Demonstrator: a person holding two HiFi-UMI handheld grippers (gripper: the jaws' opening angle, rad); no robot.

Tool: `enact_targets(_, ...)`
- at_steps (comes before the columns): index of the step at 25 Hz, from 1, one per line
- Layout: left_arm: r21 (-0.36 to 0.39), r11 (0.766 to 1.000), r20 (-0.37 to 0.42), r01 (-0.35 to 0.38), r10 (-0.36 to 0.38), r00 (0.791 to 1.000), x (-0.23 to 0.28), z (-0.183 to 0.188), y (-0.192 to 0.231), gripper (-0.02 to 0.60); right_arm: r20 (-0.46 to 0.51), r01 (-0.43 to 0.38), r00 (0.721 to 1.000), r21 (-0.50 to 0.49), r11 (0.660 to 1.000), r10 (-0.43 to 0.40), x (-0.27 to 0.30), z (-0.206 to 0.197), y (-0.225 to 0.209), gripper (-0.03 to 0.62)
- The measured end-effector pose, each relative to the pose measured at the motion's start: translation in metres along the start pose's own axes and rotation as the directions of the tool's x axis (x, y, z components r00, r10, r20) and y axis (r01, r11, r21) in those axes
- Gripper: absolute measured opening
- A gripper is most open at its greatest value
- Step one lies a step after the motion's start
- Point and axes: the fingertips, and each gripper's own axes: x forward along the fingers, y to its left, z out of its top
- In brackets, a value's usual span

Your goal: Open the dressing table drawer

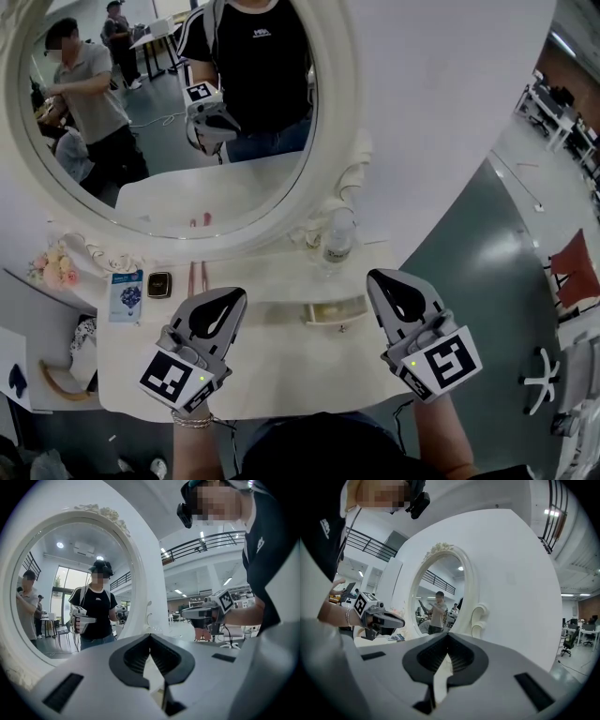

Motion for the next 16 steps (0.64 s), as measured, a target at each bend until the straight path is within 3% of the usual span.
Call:
enact_targets(8, -0.042, 0.999, 0.001, -0.007, 0.007, 1.0, -0.0037, -0.0071, 0.0003, 0.015, 0.001, -0.005, 1.0, -0.017, 1.0, 0.005, 0.001, 0.0007, 0.0013, 0.017)
enact_targets(16, -0.037, 0.999, 0.002, 0.0, 0.0, 1.0, -0.0029, -0.006, -0.0015, 0.015, 0.008, -0.015, 1.0, -0.016, 1.0, 0.015, 0.0011, 0.0038, 0.0026, 0.017)
